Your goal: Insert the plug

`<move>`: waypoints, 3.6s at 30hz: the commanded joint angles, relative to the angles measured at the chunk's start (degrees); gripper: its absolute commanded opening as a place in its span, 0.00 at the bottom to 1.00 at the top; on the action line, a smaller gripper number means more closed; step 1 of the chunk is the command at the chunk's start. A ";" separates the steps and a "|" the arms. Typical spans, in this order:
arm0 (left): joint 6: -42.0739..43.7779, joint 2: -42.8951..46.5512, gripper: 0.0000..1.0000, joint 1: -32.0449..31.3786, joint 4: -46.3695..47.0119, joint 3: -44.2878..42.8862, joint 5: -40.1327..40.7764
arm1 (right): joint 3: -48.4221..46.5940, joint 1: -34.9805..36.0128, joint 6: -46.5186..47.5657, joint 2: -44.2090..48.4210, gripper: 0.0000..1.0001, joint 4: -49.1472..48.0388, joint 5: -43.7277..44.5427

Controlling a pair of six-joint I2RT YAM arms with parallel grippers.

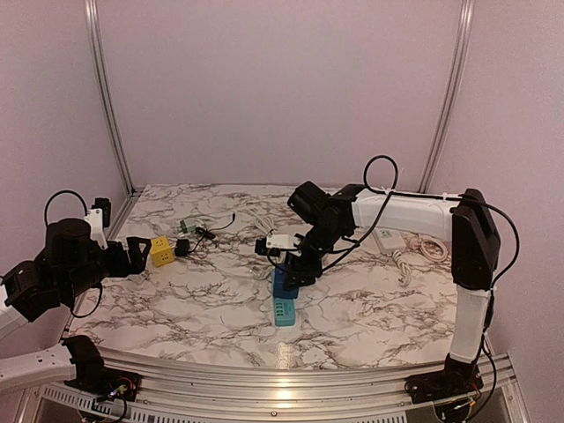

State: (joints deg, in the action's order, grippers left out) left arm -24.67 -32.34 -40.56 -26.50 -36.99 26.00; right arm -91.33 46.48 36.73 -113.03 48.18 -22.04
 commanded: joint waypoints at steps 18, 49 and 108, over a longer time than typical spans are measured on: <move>0.28 3.69 0.99 0.13 -0.32 1.20 0.11 | 1.24 -0.08 2.30 -2.61 0.00 2.57 0.61; -0.11 2.40 0.99 0.13 -0.07 1.49 0.72 | 2.88 -0.86 0.33 -6.99 0.00 3.30 3.65; -0.94 2.83 0.99 0.17 -0.66 1.43 2.52 | 9.92 -0.43 -1.29 -7.55 0.38 -0.19 11.41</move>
State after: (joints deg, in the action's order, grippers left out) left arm -25.47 -28.99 -40.56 -26.44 -36.45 27.55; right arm -86.21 47.22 36.03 -113.58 43.24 -18.76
